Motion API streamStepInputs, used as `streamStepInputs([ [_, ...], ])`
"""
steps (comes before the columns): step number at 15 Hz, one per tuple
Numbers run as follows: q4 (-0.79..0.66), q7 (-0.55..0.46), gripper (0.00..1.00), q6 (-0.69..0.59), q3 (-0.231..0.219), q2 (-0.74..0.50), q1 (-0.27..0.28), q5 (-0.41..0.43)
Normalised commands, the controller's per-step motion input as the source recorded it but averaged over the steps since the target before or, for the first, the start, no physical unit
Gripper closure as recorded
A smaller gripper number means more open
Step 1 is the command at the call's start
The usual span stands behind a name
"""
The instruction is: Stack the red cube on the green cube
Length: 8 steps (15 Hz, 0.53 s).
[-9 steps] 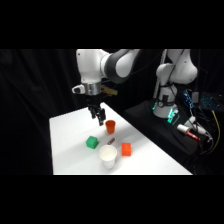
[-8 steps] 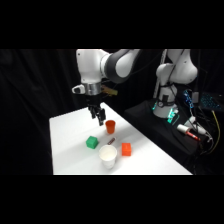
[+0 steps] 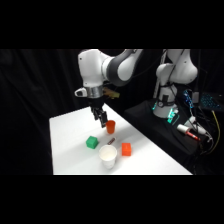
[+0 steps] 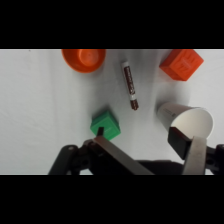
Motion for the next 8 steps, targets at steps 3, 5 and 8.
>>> streamStepInputs([
  [3, -0.29, 0.45, 0.00, 0.22, 0.020, -0.16, 0.121, -0.127],
  [5, -0.31, 0.46, 0.00, 0.25, 0.031, -0.18, 0.139, -0.131],
  [8, -0.30, 0.46, 0.00, 0.21, 0.035, -0.20, 0.150, -0.127],
])
